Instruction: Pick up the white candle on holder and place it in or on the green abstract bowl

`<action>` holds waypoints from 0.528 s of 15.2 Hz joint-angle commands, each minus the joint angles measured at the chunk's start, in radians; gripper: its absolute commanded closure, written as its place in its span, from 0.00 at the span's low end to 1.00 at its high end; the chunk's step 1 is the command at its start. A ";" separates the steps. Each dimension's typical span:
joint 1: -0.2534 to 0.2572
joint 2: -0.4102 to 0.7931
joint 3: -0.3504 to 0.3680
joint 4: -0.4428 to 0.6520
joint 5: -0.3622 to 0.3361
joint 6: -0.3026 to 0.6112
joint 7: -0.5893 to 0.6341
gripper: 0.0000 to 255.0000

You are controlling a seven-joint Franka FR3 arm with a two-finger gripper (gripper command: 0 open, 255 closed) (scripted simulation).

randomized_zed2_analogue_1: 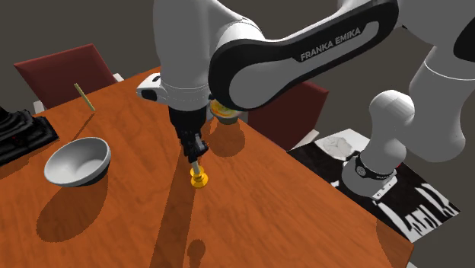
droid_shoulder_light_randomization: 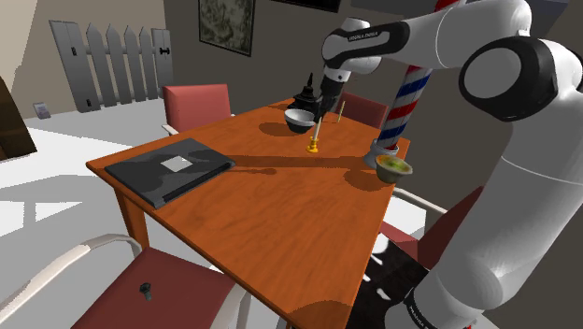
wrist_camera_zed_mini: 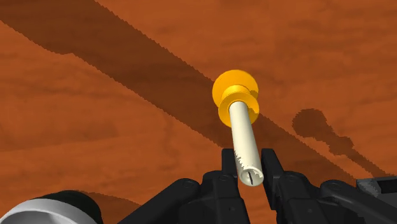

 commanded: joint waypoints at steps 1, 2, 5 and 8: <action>0.000 -0.003 0.000 0.024 -0.001 -0.026 0.002 1.00; 0.000 -0.004 -0.001 0.035 -0.002 -0.040 0.003 1.00; -0.001 -0.006 -0.001 0.073 -0.003 -0.079 0.005 1.00; -0.002 -0.006 -0.002 0.113 -0.004 -0.119 0.007 1.00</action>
